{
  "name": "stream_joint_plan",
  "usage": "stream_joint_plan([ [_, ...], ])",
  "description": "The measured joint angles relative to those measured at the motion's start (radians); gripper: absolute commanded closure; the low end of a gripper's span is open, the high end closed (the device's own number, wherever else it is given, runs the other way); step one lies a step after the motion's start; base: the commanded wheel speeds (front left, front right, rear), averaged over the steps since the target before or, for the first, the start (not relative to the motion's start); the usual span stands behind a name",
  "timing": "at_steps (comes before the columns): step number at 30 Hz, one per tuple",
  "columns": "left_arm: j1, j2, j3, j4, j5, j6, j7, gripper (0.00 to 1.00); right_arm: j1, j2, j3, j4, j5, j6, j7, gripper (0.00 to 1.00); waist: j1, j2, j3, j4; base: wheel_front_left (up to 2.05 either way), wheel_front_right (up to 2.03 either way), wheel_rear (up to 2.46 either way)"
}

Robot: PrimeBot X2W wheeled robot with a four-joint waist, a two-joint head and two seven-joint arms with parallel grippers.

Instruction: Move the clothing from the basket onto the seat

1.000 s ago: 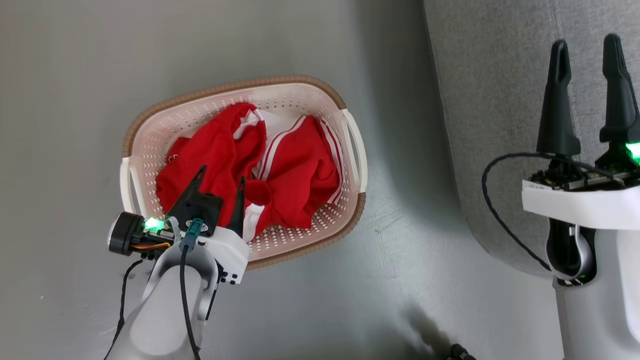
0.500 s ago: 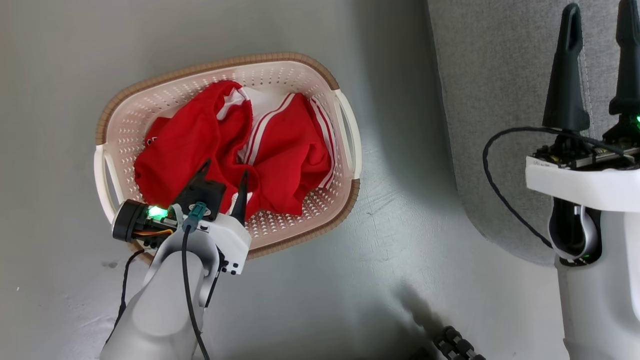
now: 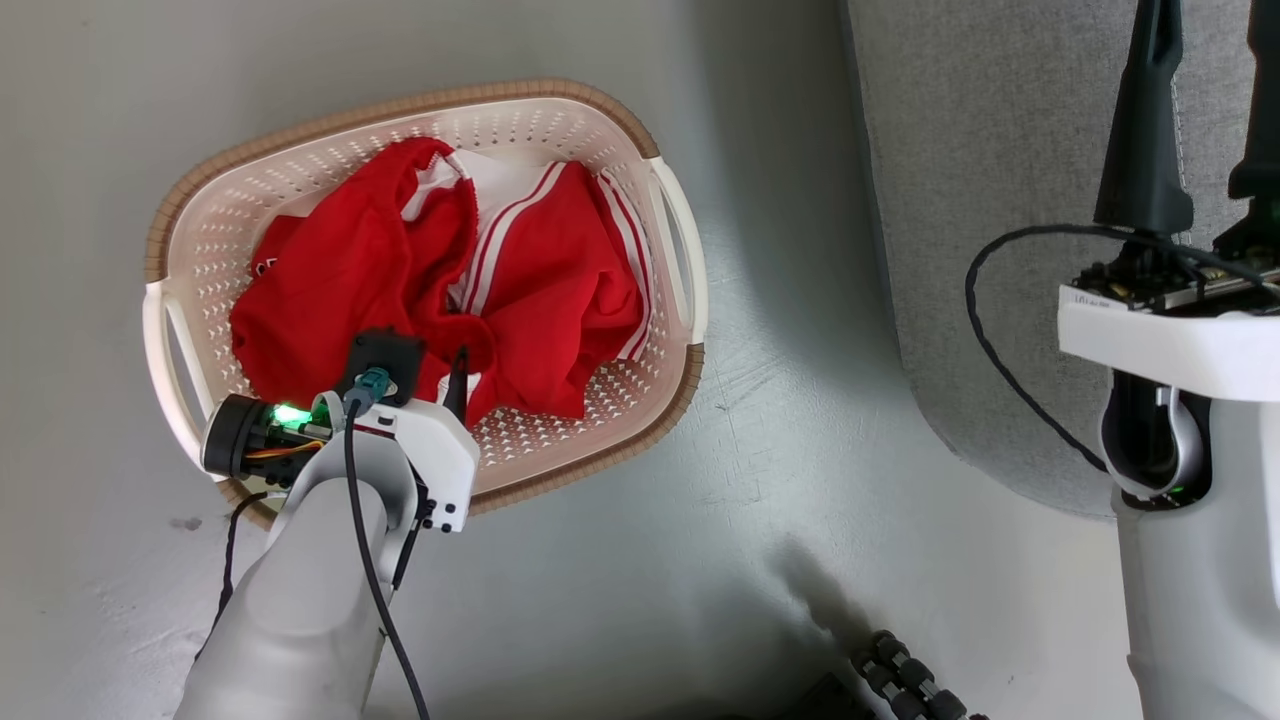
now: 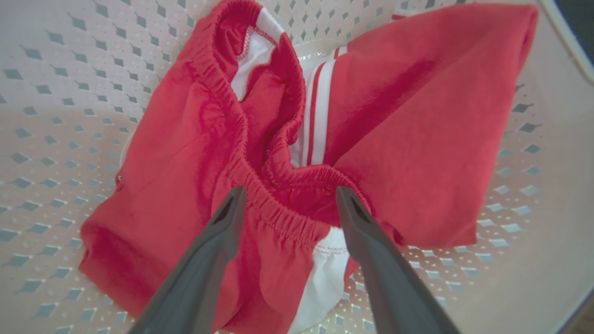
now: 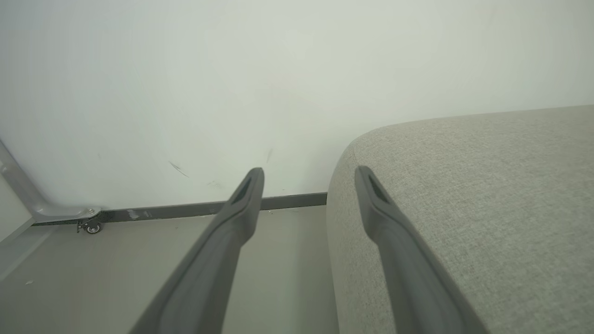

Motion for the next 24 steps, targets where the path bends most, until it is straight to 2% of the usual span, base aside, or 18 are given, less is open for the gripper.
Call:
stream_joint_plan([
  [10,-0.021,0.01,0.006,0.064,-0.008,-0.009,0.052,0.0,-0.03,0.0,0.007,0.004,0.017,0.0,0.0,0.0,0.0,0.0,0.01,-0.019,0.0,0.0,0.0],
  [18,-0.043,0.012,0.013,0.113,-0.007,0.029,0.104,0.0,-0.031,0.0,0.008,0.018,0.031,0.0,0.0,0.0,0.0,0.0,0.014,-0.031,0.0,0.0,0.0],
  [22,-0.05,0.011,0.025,0.119,-0.016,0.029,0.108,0.47,-0.031,0.0,0.009,0.018,0.04,0.0,0.0,0.0,0.0,0.0,0.015,-0.037,0.0,0.0,0.0],
  [24,-0.052,0.009,0.034,0.122,-0.027,0.028,0.108,0.52,-0.031,0.0,0.011,0.018,0.04,0.0,0.0,0.0,0.0,0.0,0.016,-0.04,0.0,0.0,0.0],
])
